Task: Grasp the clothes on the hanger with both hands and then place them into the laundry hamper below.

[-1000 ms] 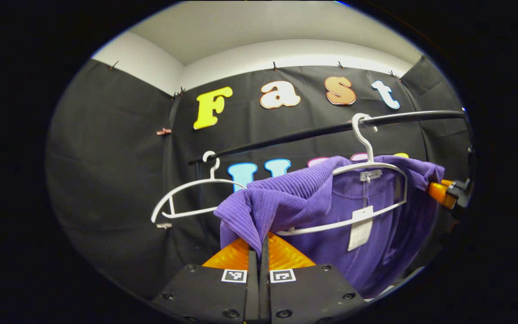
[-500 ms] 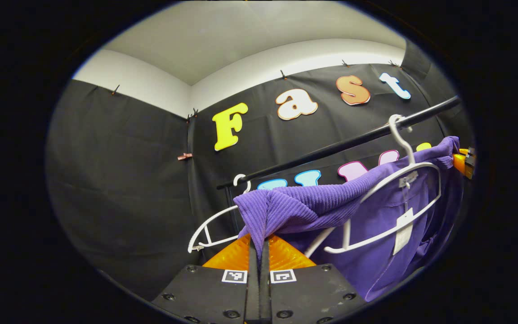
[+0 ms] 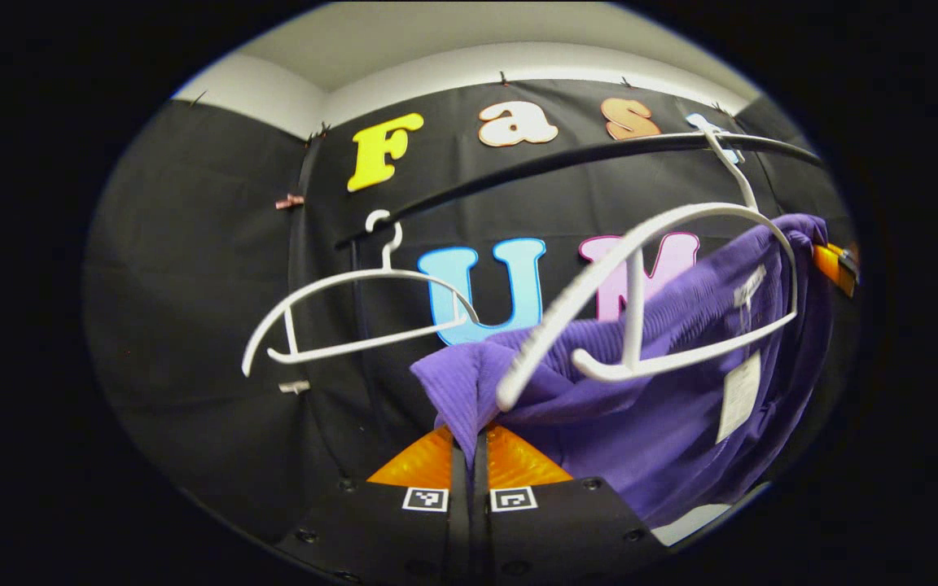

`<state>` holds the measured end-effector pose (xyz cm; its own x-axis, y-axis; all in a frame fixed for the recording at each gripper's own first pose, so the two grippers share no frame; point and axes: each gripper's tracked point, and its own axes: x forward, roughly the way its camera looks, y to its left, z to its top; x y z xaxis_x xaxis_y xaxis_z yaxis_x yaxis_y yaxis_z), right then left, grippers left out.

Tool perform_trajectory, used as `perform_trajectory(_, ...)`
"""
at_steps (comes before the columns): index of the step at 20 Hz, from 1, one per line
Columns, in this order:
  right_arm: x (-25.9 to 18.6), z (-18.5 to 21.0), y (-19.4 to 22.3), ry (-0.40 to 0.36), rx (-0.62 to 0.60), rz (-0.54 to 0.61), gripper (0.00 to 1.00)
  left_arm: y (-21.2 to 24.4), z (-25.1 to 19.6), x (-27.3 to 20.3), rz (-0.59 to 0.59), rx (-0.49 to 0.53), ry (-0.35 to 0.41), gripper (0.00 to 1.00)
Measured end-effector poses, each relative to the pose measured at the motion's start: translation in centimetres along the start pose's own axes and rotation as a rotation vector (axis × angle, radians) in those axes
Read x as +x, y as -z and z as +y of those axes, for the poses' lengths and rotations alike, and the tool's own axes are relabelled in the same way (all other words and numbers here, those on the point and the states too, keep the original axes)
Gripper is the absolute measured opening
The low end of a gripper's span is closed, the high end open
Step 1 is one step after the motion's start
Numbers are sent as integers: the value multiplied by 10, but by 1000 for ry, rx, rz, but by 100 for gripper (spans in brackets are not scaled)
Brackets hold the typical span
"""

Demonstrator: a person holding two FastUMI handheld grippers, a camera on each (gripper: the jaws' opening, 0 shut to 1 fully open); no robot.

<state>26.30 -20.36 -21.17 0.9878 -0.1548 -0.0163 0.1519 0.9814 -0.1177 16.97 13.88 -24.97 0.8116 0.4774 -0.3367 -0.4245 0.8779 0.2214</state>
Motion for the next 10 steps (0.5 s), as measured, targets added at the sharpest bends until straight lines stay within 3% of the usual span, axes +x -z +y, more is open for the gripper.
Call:
perform_trajectory(5,1,-16,36,47,-5,96,8,27,-61,-10,26,-13,114,5)
perform_trajectory(10,-17,9,82,-30,-40,231,9,49,-110,-14,89,-44,219,5)
